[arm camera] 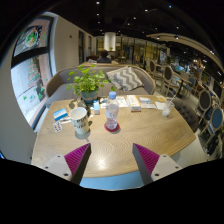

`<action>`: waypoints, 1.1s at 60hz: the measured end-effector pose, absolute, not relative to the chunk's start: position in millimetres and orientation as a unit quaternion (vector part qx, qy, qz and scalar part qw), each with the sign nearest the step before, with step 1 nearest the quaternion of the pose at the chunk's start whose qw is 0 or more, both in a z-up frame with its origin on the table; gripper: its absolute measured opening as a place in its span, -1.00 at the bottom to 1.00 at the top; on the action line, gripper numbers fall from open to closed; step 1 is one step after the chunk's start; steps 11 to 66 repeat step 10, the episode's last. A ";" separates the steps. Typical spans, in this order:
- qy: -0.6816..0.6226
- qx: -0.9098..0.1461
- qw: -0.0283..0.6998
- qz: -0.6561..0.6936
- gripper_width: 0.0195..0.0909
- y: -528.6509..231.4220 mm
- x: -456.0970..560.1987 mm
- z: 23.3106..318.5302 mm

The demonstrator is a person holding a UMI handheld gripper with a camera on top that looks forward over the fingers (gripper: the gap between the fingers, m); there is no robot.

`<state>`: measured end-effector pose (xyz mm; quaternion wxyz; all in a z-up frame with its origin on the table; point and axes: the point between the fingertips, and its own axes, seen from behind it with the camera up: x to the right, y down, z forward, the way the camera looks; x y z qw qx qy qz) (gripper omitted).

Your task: Pour water

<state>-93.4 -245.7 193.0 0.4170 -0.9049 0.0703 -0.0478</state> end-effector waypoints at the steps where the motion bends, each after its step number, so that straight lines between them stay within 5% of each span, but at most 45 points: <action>1: 0.074 -0.904 0.418 -0.048 0.85 -247.8 -92.1 193.7; 66: 0.077 -0.903 0.420 -0.056 0.84 -256.3 -87.9 197.2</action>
